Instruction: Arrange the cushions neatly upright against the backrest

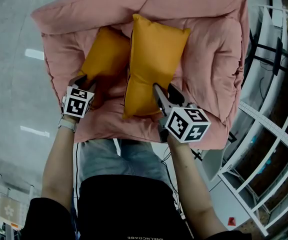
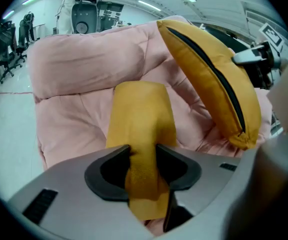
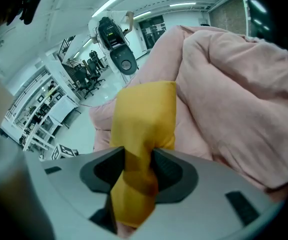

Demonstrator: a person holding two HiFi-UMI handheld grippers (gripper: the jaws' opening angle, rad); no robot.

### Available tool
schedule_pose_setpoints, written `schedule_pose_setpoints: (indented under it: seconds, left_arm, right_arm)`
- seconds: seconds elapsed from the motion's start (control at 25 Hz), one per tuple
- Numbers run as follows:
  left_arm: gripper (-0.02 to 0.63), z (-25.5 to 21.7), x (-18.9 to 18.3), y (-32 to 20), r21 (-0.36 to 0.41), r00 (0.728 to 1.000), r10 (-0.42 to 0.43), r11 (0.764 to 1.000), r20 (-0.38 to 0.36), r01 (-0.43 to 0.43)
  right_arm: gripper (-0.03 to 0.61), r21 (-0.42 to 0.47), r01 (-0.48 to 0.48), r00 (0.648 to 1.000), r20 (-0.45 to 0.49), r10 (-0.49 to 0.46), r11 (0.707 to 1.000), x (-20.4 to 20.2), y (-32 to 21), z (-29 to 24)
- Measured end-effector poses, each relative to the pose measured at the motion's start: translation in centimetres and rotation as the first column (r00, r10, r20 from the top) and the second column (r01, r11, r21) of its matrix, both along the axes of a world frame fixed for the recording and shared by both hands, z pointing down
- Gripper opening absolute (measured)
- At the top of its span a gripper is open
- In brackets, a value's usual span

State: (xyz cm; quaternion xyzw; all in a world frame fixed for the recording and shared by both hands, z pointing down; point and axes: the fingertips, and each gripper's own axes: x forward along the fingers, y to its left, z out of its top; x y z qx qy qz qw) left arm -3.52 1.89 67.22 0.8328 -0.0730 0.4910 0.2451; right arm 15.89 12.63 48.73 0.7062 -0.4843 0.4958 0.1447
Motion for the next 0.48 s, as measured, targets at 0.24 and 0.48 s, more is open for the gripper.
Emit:
schedule_pose_setpoints:
  seconds: [0.24, 0.48]
  left_arm:
    - [0.163, -2.9, -2.6, -0.9, 0.044, 0.995, -0.097, 0.994, -0.004, 0.098]
    - [0.161, -3.3, -8.5, -2.6, 0.050, 0.933, -0.356, 0.934, 0.051, 0.353]
  right_arm:
    - [0.183, -0.007, 0.044, 0.999, -0.004, -0.044, 0.999, -0.6, -1.0, 0.4]
    - [0.178, -0.012, 0.101, 0.995, 0.000, -0.101, 0.995, -1.3, -2.2, 1.2]
